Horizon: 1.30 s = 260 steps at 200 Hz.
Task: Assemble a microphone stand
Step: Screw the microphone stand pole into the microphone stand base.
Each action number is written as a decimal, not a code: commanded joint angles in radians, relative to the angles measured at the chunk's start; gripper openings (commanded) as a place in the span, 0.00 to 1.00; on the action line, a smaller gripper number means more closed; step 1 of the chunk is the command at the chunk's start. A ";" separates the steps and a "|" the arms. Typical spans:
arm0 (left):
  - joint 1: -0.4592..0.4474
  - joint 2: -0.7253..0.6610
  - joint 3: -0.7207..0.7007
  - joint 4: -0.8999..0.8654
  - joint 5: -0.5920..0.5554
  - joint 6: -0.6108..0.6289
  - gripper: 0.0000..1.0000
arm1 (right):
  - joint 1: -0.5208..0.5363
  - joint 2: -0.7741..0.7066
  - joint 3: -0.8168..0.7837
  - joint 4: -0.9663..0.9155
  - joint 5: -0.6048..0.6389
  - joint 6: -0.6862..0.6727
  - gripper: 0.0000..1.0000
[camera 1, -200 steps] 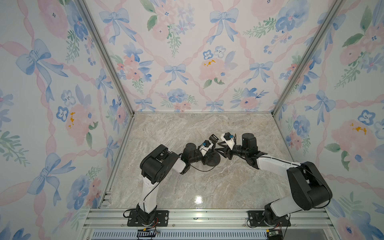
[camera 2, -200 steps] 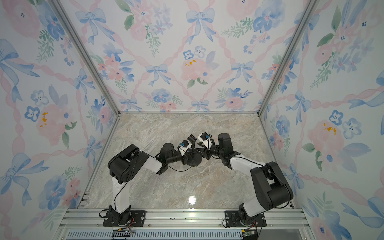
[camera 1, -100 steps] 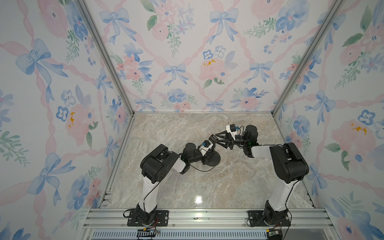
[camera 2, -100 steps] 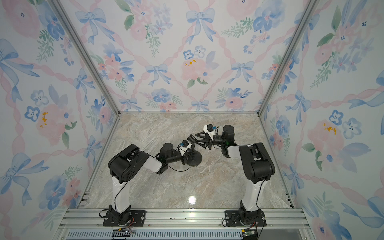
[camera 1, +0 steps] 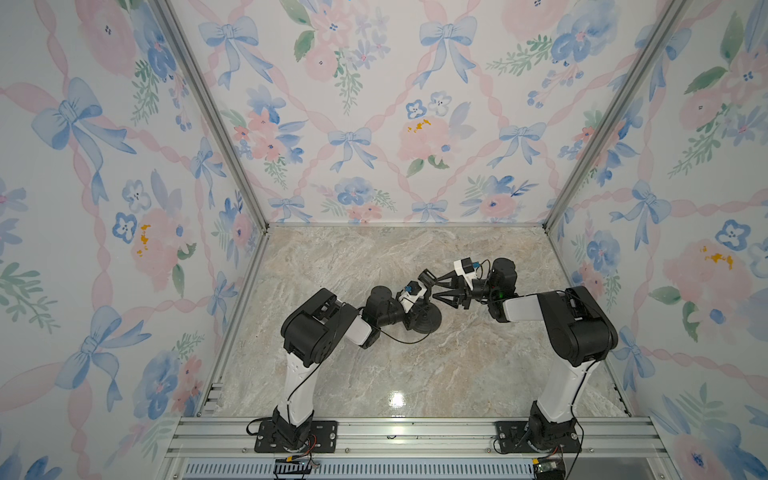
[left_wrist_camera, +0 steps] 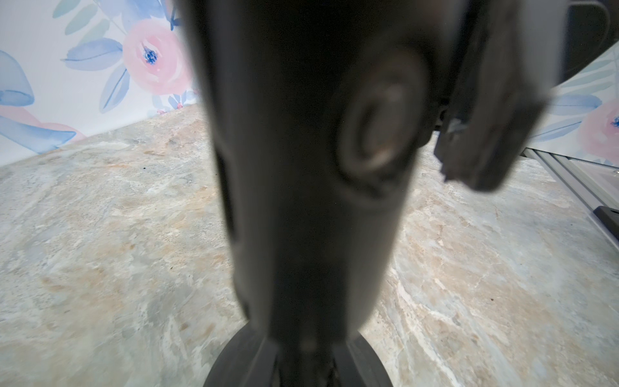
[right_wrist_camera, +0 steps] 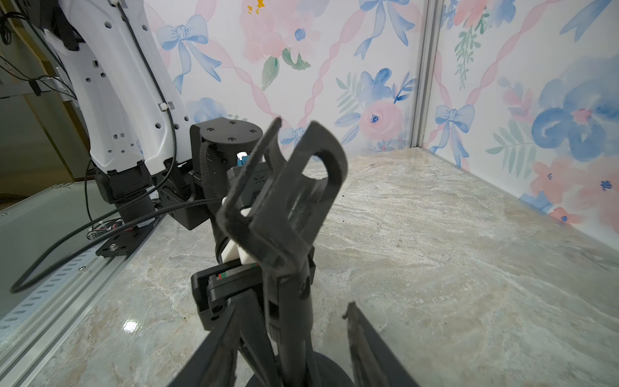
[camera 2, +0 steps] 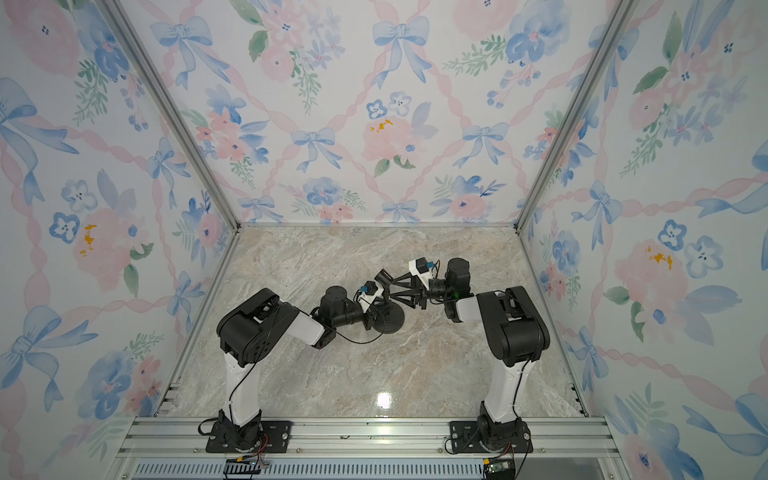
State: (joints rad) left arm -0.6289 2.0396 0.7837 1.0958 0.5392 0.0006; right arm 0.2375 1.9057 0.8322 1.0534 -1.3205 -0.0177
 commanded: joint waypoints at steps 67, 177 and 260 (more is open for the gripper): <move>-0.025 0.028 0.020 -0.074 -0.021 0.048 0.09 | 0.061 0.030 0.049 0.031 0.031 0.012 0.37; -0.015 0.037 0.034 -0.076 -0.059 0.004 0.12 | 0.194 -0.245 -0.188 -0.342 0.704 -0.273 0.02; -0.017 0.045 0.040 -0.076 -0.088 -0.013 0.17 | 0.572 -0.195 -0.440 0.151 1.543 0.009 0.00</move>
State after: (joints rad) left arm -0.6350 2.0480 0.7990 1.0878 0.5114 0.0147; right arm 0.6632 1.6253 0.4488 1.2423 -0.0170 -0.0280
